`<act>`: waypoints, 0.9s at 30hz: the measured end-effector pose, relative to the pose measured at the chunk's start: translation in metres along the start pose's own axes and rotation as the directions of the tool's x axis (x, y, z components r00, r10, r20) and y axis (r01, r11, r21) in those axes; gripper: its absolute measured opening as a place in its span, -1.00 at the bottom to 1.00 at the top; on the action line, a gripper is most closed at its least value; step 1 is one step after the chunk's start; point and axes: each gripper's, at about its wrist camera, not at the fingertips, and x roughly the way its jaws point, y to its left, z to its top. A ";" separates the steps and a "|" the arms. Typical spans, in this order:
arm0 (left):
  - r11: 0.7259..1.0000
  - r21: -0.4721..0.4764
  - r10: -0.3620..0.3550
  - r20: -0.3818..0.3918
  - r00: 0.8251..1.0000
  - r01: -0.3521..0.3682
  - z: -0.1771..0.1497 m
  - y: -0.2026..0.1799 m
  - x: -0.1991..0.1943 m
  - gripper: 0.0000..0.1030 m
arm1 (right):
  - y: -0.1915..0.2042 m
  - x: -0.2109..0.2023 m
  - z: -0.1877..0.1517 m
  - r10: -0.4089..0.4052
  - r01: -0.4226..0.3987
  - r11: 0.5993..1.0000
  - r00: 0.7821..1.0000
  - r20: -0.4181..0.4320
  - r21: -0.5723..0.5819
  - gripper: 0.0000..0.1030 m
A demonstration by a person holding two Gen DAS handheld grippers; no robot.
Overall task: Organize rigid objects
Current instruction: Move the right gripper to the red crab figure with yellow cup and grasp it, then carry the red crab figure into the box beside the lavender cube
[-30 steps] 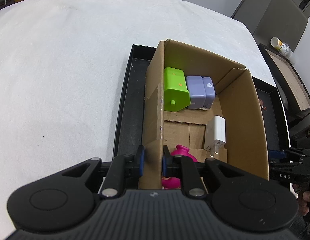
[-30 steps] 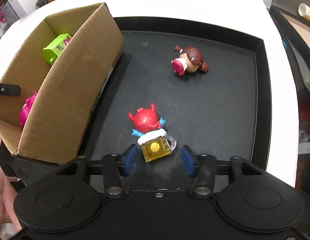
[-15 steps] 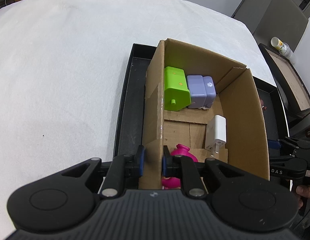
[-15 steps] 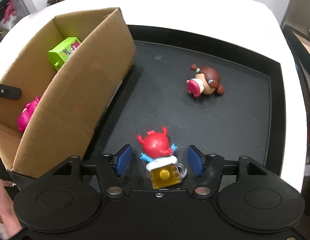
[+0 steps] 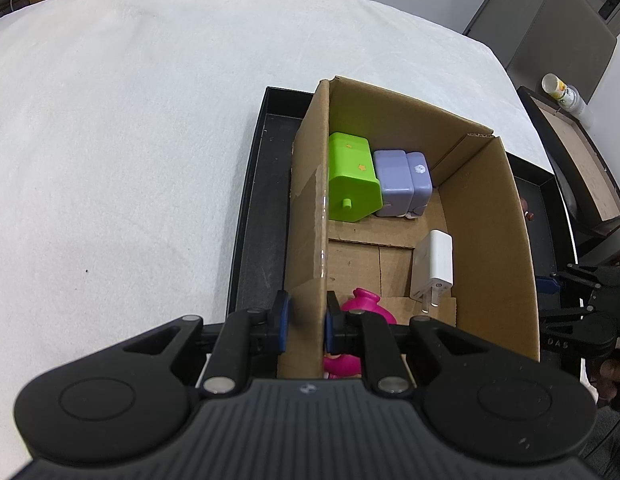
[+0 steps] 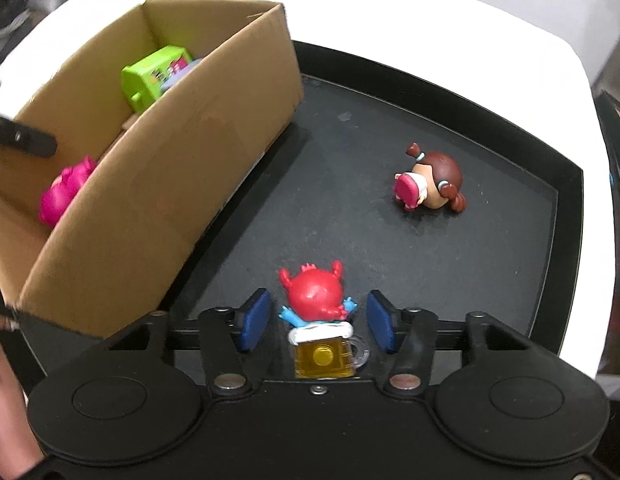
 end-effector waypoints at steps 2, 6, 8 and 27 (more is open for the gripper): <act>1.000 -0.002 0.000 -0.001 1.000 0.000 0.000 0.000 0.000 -0.69 | -0.004 -0.001 0.001 0.016 -0.016 1.000 1.000 -0.004 -0.009 -0.24; 1.000 -0.002 0.001 -0.001 1.000 -0.001 0.000 0.000 0.000 -0.69 | -0.008 -0.005 0.002 0.023 -0.023 1.000 1.000 -0.008 -0.015 -0.24; 1.000 -0.001 0.002 -0.001 1.000 -0.002 0.000 0.000 0.000 -0.69 | -0.007 -0.008 0.002 0.024 -0.024 1.000 1.000 -0.002 -0.017 -0.24; 1.000 -0.002 0.000 0.000 1.000 0.000 0.000 0.000 0.001 -0.69 | 0.017 -0.065 0.034 0.020 -0.013 0.999 0.987 0.160 -0.045 -0.24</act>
